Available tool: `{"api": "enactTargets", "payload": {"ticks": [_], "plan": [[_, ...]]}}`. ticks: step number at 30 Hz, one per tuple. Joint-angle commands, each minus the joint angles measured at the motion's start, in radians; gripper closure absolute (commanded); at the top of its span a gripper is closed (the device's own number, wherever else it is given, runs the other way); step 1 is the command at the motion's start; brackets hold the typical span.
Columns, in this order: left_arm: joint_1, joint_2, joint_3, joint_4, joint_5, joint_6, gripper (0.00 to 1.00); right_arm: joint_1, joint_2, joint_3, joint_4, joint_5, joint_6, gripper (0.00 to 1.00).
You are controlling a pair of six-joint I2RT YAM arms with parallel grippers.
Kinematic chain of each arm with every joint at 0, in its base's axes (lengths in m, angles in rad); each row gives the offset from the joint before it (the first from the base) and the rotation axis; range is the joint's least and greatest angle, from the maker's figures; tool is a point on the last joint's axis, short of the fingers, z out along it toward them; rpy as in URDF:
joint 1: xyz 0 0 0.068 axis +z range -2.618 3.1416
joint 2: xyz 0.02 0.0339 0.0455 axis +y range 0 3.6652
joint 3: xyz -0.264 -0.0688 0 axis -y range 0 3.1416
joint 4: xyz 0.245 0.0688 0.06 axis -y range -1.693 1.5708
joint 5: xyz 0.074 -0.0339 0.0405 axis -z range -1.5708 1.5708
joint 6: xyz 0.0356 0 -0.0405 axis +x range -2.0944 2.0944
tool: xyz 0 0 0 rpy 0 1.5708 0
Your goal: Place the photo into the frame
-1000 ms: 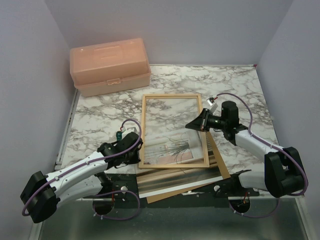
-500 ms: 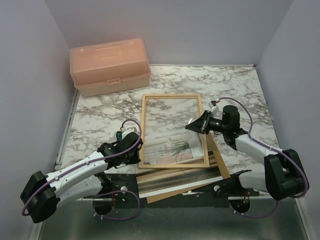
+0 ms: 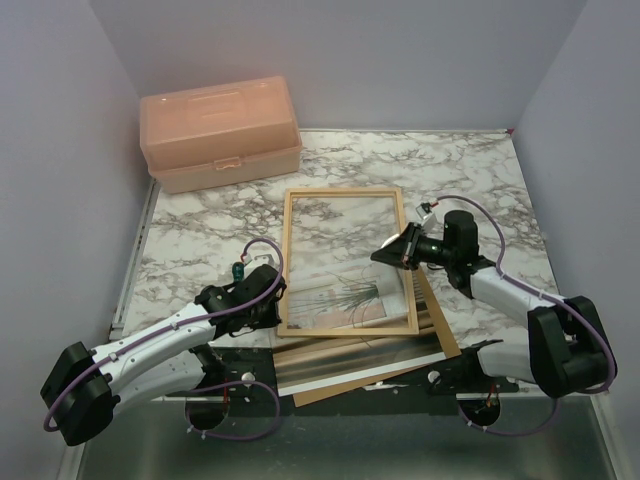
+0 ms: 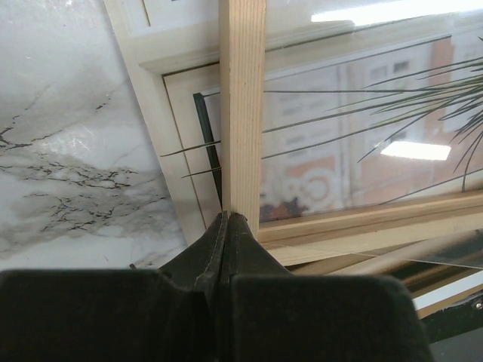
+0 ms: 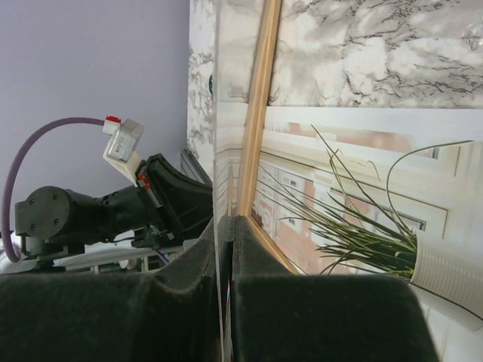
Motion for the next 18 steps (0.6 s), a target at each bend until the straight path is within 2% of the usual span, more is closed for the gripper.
{"api": "enactTargets", "payload": {"ticks": [1,10,18], "plan": [[-0.006,0.019,-0.005,-0.058,-0.028,0.005,1.0,0.006,0.034,0.031,-0.046,-0.008,-0.071,0.96],[-0.008,0.027,-0.001,-0.06,-0.027,0.007,1.0,0.005,0.069,0.062,-0.113,-0.002,-0.144,0.96],[-0.009,0.03,0.0,-0.062,-0.028,0.008,1.0,0.006,0.043,0.071,-0.055,-0.052,-0.117,0.96]]}}
